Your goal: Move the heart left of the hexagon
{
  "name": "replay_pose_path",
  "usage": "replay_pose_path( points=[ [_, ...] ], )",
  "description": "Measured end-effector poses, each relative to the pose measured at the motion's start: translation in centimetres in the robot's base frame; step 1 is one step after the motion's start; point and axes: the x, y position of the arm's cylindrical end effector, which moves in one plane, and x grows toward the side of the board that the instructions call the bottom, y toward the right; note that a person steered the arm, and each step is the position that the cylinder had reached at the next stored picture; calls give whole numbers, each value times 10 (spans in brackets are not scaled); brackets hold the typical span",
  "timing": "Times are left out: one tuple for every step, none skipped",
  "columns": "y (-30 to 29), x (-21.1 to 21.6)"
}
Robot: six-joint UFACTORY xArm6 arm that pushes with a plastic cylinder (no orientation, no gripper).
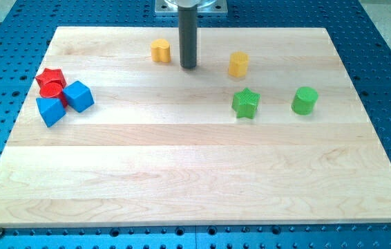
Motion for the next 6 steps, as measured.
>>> replay_pose_path(
  points=[
    [-46, -21],
    [-82, -22],
    [24, -41],
    [157, -35],
    [201, -14],
    [168, 3]
  ],
)
